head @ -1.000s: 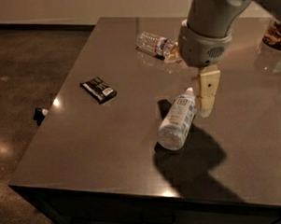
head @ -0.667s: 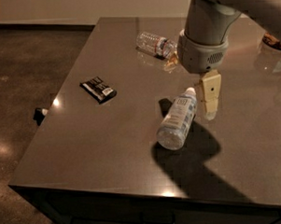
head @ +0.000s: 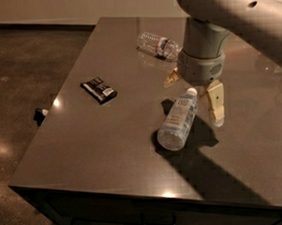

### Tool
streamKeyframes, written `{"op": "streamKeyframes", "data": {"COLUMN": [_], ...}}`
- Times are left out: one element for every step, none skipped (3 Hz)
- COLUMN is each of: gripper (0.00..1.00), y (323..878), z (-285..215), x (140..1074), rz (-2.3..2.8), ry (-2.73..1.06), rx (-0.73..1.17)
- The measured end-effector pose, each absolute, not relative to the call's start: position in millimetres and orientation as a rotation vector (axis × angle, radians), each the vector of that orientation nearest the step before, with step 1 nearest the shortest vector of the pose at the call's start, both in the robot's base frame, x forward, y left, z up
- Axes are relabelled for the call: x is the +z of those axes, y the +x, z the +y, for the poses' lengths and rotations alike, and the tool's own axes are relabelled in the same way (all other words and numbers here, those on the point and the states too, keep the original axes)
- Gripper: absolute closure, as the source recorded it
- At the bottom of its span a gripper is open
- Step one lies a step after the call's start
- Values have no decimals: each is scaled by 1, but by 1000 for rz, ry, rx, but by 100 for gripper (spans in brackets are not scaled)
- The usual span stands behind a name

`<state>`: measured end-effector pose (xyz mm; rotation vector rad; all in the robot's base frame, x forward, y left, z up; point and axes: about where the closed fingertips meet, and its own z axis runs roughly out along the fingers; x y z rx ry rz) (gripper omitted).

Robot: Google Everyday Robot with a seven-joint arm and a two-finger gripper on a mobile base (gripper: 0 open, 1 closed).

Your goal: Place blue plastic bottle upright

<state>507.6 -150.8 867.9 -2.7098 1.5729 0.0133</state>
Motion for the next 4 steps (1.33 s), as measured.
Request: {"op": "streamKeyframes", "data": {"gripper": [0,0,18,40], "y": [502,500,503,507], "z": [-137,-127,-120,-121], "x": [849,843,850,860], "rz": [1438,1361,1295,1242], "ry": [-2811,-2850,-2850,-2844], "rx": [94,127,148,133]}}
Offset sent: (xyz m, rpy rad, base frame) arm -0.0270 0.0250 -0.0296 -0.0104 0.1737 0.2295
